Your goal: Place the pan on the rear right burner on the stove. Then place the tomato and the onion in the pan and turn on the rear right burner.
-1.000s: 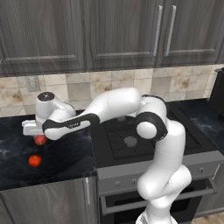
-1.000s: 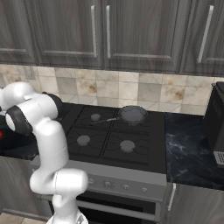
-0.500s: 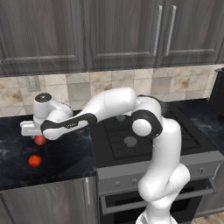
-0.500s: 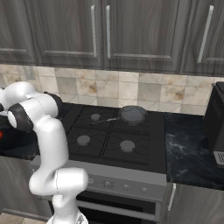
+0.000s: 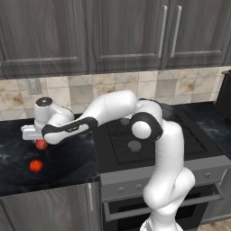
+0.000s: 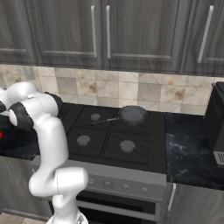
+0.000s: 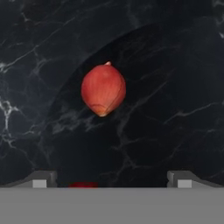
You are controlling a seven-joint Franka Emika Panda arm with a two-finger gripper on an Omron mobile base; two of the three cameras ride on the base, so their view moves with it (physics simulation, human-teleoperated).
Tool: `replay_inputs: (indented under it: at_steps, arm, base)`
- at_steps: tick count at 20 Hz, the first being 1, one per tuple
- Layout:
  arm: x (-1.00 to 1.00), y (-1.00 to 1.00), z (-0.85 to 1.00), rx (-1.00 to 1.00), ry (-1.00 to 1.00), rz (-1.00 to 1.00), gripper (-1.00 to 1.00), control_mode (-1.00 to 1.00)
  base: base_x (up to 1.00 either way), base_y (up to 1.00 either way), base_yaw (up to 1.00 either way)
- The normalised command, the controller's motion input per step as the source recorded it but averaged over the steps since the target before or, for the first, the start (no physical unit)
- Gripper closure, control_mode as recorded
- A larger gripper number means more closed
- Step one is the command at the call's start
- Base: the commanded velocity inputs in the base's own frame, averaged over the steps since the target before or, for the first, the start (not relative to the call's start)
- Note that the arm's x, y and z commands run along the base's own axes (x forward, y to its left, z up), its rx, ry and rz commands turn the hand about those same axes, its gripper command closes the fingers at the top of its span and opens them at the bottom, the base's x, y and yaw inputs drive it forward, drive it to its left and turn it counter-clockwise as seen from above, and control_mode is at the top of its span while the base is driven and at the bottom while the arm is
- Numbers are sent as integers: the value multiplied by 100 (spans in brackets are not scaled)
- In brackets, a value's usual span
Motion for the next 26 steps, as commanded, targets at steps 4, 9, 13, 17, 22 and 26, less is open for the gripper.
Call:
replay_inputs:
  at_steps: [4,9,13,17,22,26]
  arm:
    - [16,2,-9,0,0,0,-100,-100]
    - [15,6,-11,0,0,0,-100,-100]
    - [17,6,-12,0,0,0,-100,-100]
    - [18,6,-11,0,0,0,-100,-100]
    - [16,7,-8,0,0,0,-100,-100]
    - [17,6,-8,0,0,0,-100,-100]
  base:
    - [0,0,0]
    - [0,0,0]
    - [0,0,0]
    - [0,0,0]
    - [0,0,0]
    - [0,0,0]
